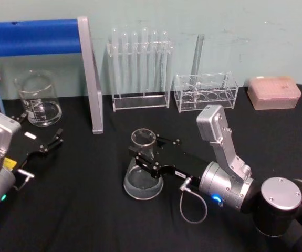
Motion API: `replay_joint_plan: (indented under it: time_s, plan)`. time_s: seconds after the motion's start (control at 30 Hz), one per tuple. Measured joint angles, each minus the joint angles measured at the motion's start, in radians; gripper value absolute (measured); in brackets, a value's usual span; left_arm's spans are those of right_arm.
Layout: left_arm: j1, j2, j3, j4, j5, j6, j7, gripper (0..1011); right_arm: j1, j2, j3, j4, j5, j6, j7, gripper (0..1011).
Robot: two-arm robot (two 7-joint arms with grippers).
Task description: Grasp the erlenmeyer flask with one hand, shake it three times, then place it back.
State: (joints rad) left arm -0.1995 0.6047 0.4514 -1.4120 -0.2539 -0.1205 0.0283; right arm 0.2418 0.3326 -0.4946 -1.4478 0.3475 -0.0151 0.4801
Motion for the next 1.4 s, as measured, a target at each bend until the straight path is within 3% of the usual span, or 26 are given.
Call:
replay_joint_plan:
  time_s: [1.4]
  plan:
    - [0.0,0.0,0.0,0.0,0.0,0.0,0.0,1001,-0.003,0.0,-0.005,0.006,0.003,0.02,-0.005,449]
